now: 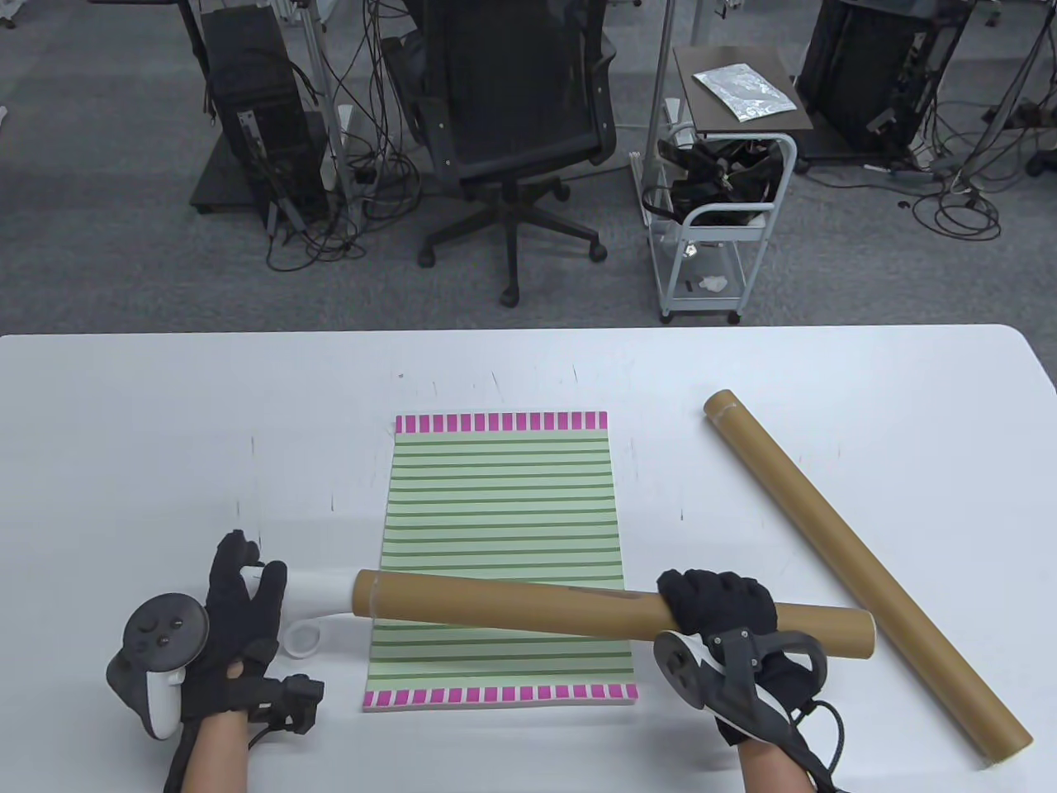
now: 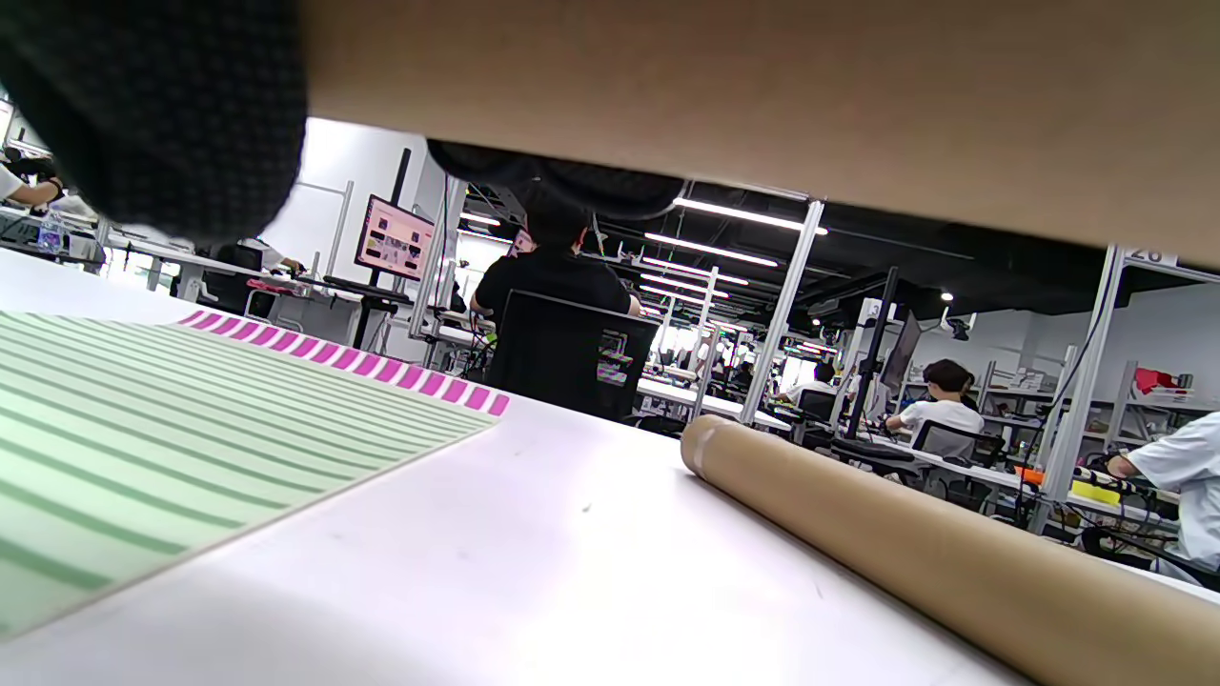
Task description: Roll up mouse pads and store in mailing tubes
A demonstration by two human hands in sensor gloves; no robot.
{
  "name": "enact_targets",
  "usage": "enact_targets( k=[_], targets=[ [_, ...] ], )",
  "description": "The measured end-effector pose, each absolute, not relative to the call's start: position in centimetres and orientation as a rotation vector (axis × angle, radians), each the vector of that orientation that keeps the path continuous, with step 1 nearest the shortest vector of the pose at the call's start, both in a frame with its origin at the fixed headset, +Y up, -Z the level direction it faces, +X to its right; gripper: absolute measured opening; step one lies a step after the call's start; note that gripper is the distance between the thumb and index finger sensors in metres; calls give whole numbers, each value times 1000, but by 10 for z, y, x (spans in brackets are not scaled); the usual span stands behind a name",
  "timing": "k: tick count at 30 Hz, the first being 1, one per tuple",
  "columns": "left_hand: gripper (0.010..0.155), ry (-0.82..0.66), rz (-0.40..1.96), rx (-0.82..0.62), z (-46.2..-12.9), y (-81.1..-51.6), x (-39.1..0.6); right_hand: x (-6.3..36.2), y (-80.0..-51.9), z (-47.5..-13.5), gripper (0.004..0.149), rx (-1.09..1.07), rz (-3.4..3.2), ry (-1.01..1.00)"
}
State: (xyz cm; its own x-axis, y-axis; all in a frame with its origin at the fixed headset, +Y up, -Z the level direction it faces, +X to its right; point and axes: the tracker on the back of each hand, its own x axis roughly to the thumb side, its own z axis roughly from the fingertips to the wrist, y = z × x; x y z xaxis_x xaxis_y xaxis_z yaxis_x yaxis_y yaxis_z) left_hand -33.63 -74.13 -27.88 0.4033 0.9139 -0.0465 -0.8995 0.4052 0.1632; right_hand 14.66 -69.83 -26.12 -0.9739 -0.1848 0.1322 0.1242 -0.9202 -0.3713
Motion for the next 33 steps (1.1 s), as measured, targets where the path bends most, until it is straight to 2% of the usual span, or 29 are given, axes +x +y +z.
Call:
enact_targets(
  k=[3,4,5,6,8,13,15,16,18,21,24,26,31,33],
  targets=[
    [84,-104,1386,-39,-285,-739,-301,135,-696,-260,66,-246,-2933,588],
    [85,-196,1470,-132,-287,-739,-284,132,-695,-260,65,-246,-2960,603],
    [89,-235,1558,-159,-285,-735,-276,134,-694,-259,65,-207,-2968,614],
    [88,-214,1573,-156,-284,-732,-275,136,-694,-259,65,-201,-2951,623],
    [86,-257,1485,-128,-284,-728,-274,141,-694,-258,65,-206,-2967,619],
    [85,-141,1070,-64,-283,-733,-285,139,-699,-259,66,-209,-2905,596],
    [82,-27,869,-35,-283,-736,-296,140,-702,-261,66,-216,-2862,550],
    [81,16,781,-40,-282,-737,-300,140,-702,-261,66,-213,-2845,528],
    [80,105,418,-40,-281,-740,-311,144,-705,-263,66,-196,-2854,474],
    [80,148,150,-113,-284,-746,-315,149,-707,-265,66,-172,-2880,448],
    [90,219,165,-266,-286,-756,-315,152,-707,-267,66,-167,-2897,438],
    [88,226,123,-289,-288,-763,-313,153,-706,-267,65,-171,-2892,437],
    [69,220,13,-291,-293,-768,-306,150,-708,-270,66,-203,-2885,408],
    [66,235,56,-274,-294,-765,-304,149,-709,-270,66,-216,-2885,404]
  ],
)
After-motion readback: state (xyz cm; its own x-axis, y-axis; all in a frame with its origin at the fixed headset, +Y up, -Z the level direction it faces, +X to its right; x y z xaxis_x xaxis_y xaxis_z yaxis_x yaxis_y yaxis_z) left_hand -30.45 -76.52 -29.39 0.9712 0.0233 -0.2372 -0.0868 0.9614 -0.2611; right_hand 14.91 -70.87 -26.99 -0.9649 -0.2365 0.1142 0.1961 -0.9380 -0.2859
